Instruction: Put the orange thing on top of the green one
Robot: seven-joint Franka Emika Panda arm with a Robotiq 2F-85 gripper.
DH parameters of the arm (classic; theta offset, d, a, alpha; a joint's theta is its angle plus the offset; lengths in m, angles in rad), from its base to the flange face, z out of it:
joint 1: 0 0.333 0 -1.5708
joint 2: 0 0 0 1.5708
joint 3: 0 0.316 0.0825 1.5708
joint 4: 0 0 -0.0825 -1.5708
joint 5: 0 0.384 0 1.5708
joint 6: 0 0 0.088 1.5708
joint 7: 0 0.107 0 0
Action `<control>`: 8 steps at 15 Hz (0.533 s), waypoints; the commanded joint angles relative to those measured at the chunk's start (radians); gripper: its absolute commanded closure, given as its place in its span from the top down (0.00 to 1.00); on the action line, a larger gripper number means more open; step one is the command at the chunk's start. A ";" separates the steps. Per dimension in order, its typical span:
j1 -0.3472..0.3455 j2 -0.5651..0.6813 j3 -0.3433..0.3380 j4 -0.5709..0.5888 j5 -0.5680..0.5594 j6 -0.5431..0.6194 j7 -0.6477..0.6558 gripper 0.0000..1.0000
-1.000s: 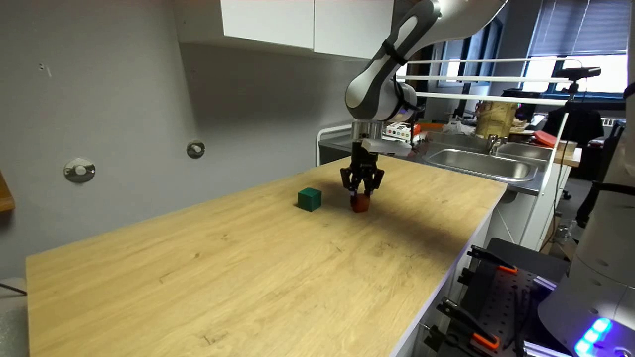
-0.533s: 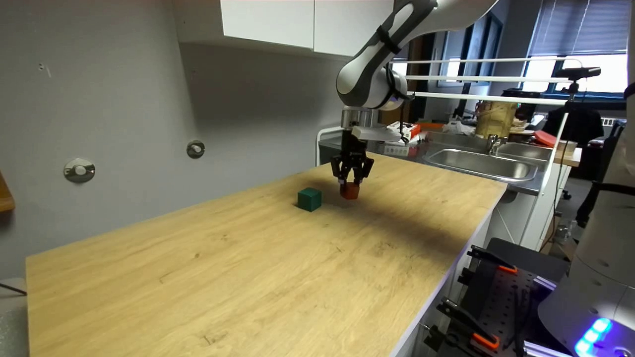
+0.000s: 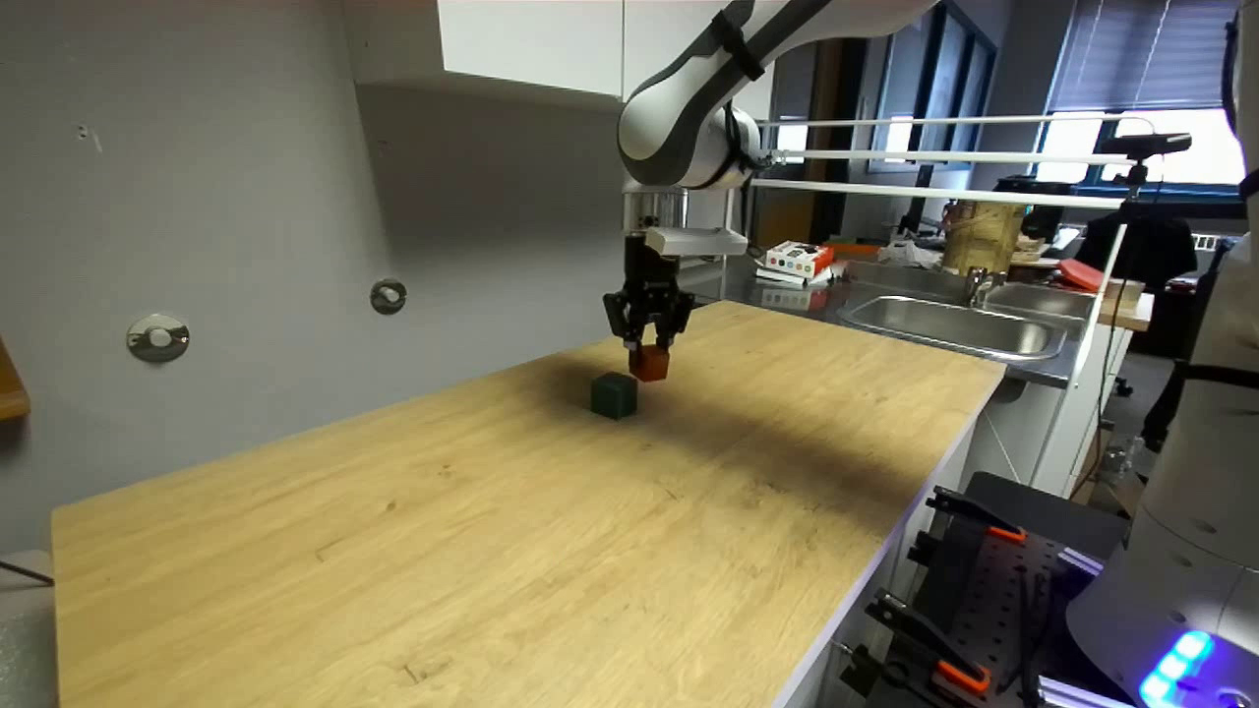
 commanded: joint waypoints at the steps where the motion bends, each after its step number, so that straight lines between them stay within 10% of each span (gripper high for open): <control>1: 0.022 0.049 0.015 0.089 -0.044 -0.060 0.044 0.18; 8: 0.035 0.147 0.016 0.201 -0.054 -0.111 0.038 0.18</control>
